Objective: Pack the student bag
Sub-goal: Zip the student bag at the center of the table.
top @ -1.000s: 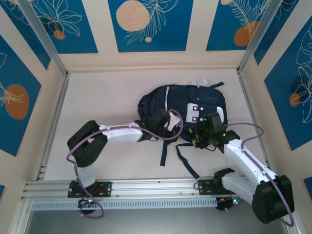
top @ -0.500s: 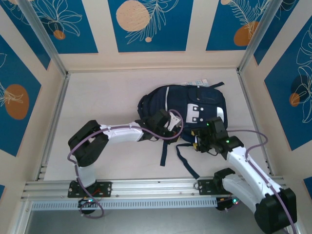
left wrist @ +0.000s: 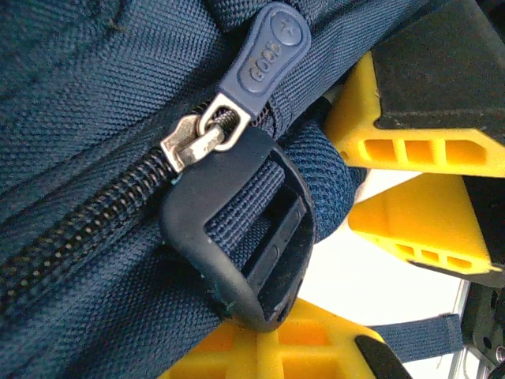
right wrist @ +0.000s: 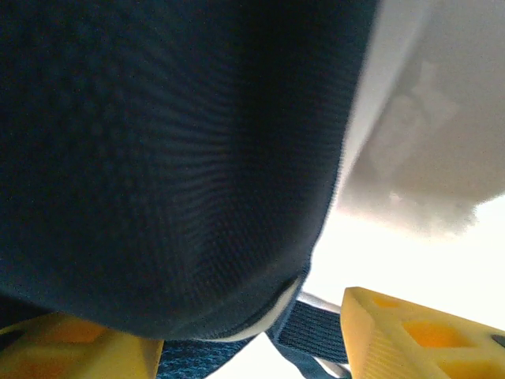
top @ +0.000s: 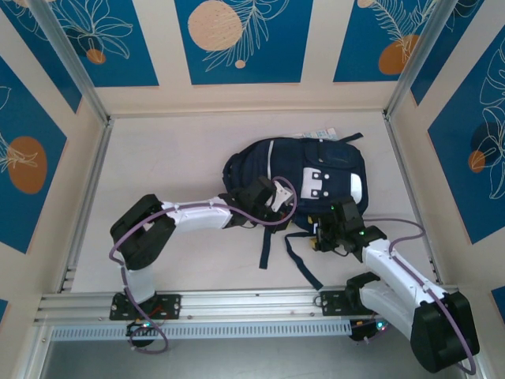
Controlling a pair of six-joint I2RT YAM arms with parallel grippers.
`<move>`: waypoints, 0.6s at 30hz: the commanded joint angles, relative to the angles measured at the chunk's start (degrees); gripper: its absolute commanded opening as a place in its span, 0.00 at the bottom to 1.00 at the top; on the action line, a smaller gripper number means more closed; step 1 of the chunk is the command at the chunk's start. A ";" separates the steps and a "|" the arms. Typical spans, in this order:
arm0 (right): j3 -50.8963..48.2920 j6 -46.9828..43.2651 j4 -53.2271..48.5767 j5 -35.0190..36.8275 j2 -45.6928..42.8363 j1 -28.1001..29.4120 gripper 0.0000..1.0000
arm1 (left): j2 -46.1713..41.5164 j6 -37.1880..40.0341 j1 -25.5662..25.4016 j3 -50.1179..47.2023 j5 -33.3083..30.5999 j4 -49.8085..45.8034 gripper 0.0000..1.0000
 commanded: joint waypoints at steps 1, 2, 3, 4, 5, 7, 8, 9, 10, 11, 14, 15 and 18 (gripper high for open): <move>0.21 -1.84 7.20 -0.32 -0.03 -0.31 0.58 | -0.30 -0.64 0.30 1.50 3.37 2.19 0.00; 0.43 -1.96 6.65 0.22 -0.52 -0.23 0.57 | -0.27 -0.79 0.34 1.40 3.43 2.10 0.00; 0.61 -1.83 6.12 0.79 -0.92 -0.22 0.56 | -0.27 -1.03 0.28 1.35 3.47 2.17 0.00; 0.25 -1.53 6.10 1.40 -1.29 -0.22 0.56 | -0.18 -1.32 0.29 1.26 3.59 2.31 0.00; -0.30 -1.09 6.65 1.78 -1.48 -0.32 0.56 | -0.18 -1.63 0.30 1.14 3.84 2.65 0.00; -1.30 -0.59 8.62 1.88 -1.18 -0.77 0.56 | -0.18 -2.10 0.30 0.97 4.09 3.20 0.00; -1.65 -0.33 9.86 1.78 -0.43 -1.03 0.56 | -0.18 -2.46 0.30 0.79 4.37 3.49 0.00; -1.67 -0.45 10.97 1.51 0.44 -1.25 0.56 | -0.18 -2.64 0.30 0.69 4.60 3.83 0.00; -1.47 -0.93 12.29 1.14 1.88 -1.43 0.56 | -0.09 -2.92 0.30 0.57 4.84 4.09 0.00; -0.93 -1.56 13.10 0.76 3.47 -1.57 0.54 | -0.01 -3.05 0.30 0.51 5.00 4.17 0.00; 1.49 -3.40 13.36 0.24 7.15 -1.61 0.38 | 0.34 -2.69 0.25 0.77 4.39 3.43 0.00; 2.18 -4.00 13.37 0.23 7.84 -1.59 0.33 | 0.47 -2.21 0.29 0.98 3.91 2.82 0.00; 3.68 -5.87 12.10 0.38 8.57 -1.60 0.18 | 0.99 -0.60 0.33 1.79 2.07 0.81 0.00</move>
